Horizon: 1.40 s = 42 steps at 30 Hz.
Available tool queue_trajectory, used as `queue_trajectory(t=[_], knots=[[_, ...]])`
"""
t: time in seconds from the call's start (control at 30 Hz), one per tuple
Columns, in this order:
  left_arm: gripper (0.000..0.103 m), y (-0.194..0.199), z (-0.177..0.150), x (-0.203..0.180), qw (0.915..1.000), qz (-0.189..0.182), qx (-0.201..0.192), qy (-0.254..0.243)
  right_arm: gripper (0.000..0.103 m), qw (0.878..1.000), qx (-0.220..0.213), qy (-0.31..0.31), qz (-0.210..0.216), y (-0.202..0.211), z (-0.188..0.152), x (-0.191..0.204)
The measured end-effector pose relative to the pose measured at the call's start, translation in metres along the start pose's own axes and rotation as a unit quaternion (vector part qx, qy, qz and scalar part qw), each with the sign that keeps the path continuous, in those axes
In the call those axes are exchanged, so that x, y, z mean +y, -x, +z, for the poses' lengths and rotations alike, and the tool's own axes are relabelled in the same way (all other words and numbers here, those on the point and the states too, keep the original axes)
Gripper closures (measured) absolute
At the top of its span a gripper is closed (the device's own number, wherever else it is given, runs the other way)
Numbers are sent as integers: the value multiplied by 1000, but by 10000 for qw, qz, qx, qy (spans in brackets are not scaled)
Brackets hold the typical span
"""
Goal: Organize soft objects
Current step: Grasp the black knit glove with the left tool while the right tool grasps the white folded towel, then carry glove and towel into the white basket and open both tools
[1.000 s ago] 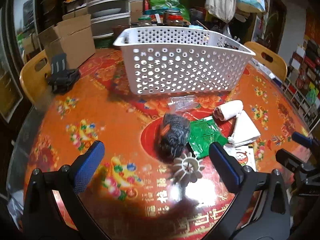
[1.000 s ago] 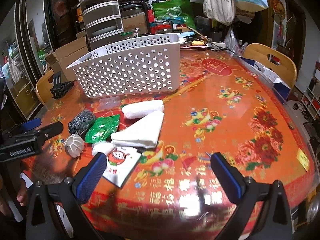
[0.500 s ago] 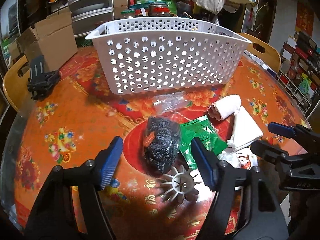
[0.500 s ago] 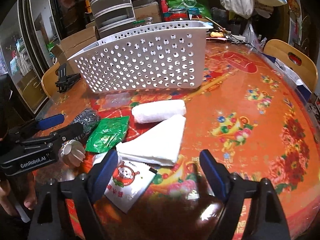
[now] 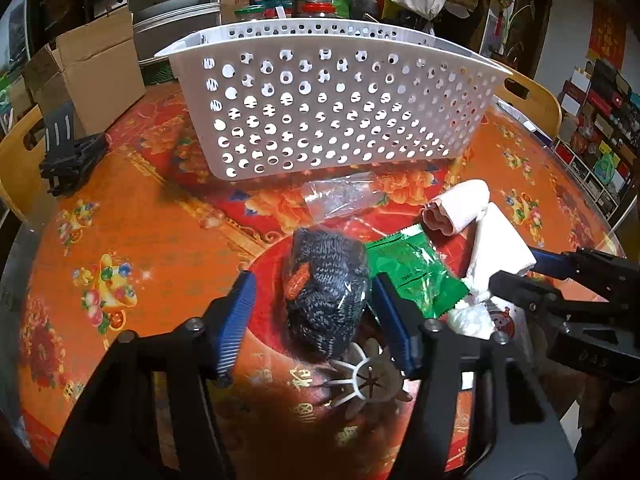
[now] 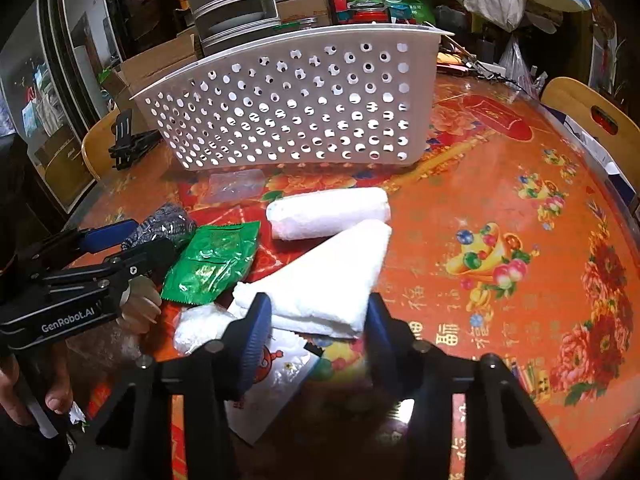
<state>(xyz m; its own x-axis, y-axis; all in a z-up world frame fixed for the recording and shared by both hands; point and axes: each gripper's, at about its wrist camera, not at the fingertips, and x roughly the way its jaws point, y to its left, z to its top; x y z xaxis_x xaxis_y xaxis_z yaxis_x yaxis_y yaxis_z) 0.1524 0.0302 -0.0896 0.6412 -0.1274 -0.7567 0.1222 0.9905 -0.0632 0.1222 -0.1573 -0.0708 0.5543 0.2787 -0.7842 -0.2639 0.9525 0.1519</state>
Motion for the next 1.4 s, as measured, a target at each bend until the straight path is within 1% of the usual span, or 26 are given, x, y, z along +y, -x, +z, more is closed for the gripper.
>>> queue_trajectory(t=[0.03,0.07,0.13,0.2,0.27,0.3,0.53,0.93,1.1,1.27,1.4], knots=[[57,-1,0,-1,10000,-16,19,-11,60,10000,-6,-17,20,0,0,-1],[60,-2,0,-2,10000,-24,19,-31,63,10000,-17,-37,32,1,0,-2],[61,-1,0,-5,9999,75,-8,-99,68,9999,-60,-75,66,3,0,-4],[61,-1,-1,-8,9998,118,-33,-150,75,9999,-97,-60,47,6,1,-3],[61,1,-2,-9,9997,143,-86,-164,78,9999,-119,-37,25,8,1,-3],[61,2,-2,-9,9997,150,-114,-171,82,9999,-135,-35,19,9,1,-3],[62,15,1,-9,9991,189,-341,-162,83,9995,-312,-39,25,22,3,-5],[62,51,15,-1,9970,246,-712,-150,83,9976,-682,116,-73,60,14,-3],[62,66,28,2,9958,305,-843,-195,83,9963,-835,209,-44,79,29,-4],[62,85,52,6,9933,399,-1056,-260,83,9932,-1128,280,-9,107,55,-8],[62,96,75,7,9917,398,-1184,-309,83,9917,-1238,338,-13,117,76,-10]])
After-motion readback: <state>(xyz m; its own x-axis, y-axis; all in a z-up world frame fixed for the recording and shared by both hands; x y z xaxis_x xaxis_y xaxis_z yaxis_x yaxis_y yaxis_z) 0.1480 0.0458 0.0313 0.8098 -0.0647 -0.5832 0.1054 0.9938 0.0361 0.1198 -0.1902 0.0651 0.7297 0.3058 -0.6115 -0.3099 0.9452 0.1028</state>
